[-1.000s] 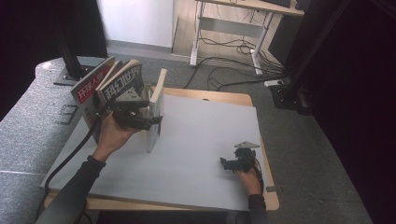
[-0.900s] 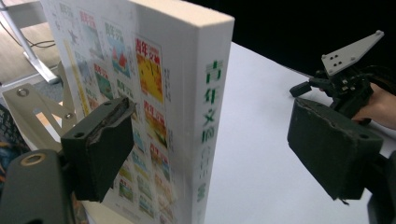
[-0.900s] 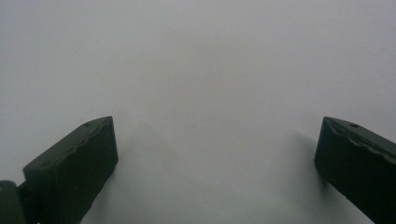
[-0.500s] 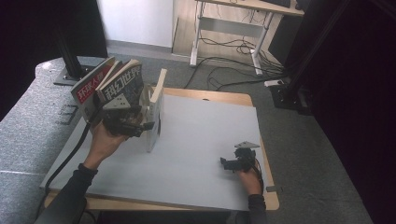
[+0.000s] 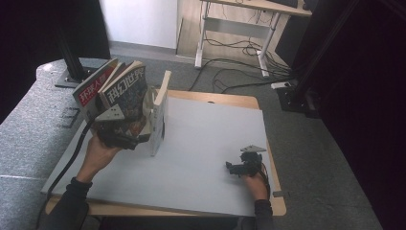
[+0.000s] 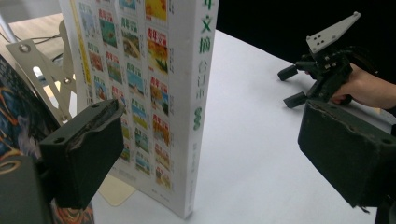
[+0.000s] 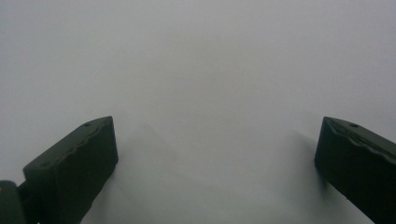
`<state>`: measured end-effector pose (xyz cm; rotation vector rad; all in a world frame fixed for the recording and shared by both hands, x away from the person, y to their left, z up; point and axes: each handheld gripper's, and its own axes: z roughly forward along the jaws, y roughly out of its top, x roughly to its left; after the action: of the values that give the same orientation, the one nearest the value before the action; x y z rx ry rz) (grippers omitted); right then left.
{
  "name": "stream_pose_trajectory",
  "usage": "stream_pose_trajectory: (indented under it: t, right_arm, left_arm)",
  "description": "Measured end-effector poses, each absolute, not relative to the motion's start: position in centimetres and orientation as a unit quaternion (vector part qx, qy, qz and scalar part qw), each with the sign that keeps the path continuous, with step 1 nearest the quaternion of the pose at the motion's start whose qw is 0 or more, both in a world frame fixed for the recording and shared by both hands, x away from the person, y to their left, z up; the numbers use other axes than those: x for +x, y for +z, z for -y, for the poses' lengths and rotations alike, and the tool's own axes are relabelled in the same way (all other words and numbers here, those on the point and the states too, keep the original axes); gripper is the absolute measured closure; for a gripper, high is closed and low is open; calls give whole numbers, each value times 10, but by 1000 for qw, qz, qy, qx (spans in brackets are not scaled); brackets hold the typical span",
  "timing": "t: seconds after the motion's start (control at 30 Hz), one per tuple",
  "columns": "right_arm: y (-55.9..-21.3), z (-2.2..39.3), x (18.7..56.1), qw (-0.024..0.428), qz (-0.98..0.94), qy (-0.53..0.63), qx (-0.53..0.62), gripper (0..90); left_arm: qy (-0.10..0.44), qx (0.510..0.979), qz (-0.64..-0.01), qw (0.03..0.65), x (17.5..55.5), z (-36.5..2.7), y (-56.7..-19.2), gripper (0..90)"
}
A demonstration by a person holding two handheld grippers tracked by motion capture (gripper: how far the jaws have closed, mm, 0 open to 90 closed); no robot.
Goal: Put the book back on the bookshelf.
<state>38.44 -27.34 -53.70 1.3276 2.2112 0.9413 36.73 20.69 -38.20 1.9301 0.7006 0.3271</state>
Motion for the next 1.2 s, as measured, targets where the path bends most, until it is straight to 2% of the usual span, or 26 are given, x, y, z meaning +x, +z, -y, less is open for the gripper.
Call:
stream_pose_trajectory:
  t: [0.67,1.2]
  right_arm:
    - [-537,273,385,197,-790,336,474,0]
    - [-537,273,385,196,-790,336,474,0]
  left_arm:
    - [115,799,-293,512,353,-223,-414,32]
    - [102,818,-297,481,355,-215,-444,25]
